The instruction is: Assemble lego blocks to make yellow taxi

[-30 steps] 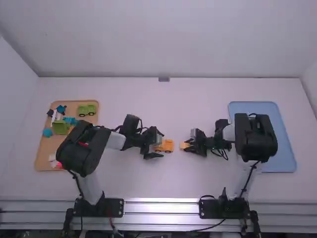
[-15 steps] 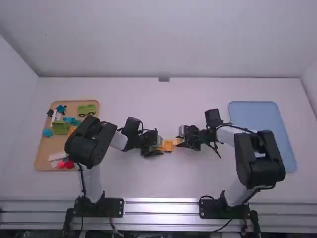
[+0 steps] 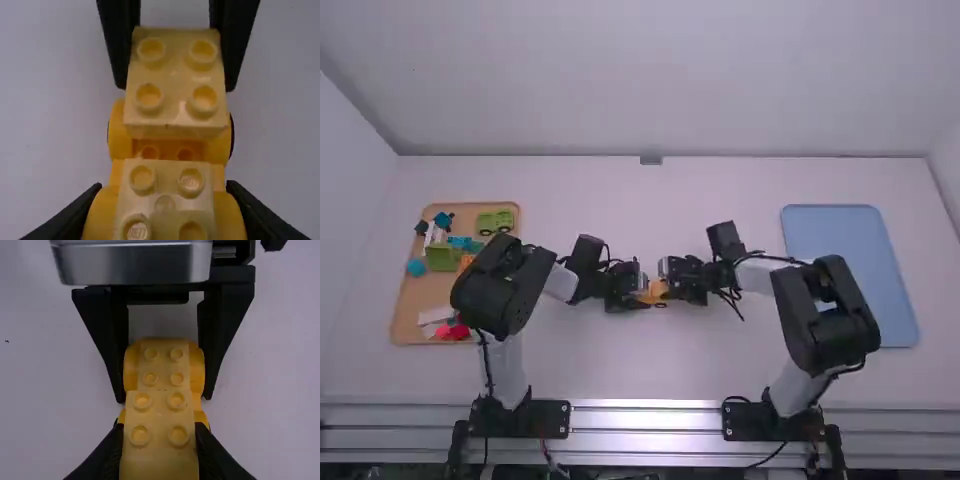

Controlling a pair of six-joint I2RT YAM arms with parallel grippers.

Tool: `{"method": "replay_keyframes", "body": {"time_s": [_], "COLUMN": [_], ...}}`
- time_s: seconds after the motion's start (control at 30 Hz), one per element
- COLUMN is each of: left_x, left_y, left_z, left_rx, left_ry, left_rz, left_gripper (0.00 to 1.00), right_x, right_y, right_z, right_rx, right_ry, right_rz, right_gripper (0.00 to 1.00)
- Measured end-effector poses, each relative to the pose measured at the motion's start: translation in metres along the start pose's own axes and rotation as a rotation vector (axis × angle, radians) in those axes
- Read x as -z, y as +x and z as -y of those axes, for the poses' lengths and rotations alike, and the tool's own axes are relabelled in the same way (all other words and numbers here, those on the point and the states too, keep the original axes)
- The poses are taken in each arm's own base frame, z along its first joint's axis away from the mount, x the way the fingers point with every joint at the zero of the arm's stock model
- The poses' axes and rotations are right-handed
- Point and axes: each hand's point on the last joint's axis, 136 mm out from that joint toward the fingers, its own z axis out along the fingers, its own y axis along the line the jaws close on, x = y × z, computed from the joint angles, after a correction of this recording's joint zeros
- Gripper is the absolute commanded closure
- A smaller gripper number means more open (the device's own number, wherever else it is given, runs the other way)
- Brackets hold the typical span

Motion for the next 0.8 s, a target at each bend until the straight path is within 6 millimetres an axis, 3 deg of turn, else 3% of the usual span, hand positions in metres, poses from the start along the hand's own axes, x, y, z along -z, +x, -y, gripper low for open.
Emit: {"method": "replay_keyframes", "body": {"time_s": [0.57,0.8], "left_x": [0.0,0.002], "left_y": [0.0,0.002], "left_z": [0.002,0.001], "left_rx": [0.009,0.024], "left_ry": [0.009,0.005], "left_rz": [-0.001,-0.003], "left_gripper": [0.59,0.6], "right_x": [-0.005,-0.015], "right_y": [0.001,0.004], "right_z": [-0.005,0.002], "right_rx": [-0.021,-0.053], "right_ry": [-0.018,0.017], "right_rz": [-0.016,-0.06], "right_gripper": [0.76,0.81]}}
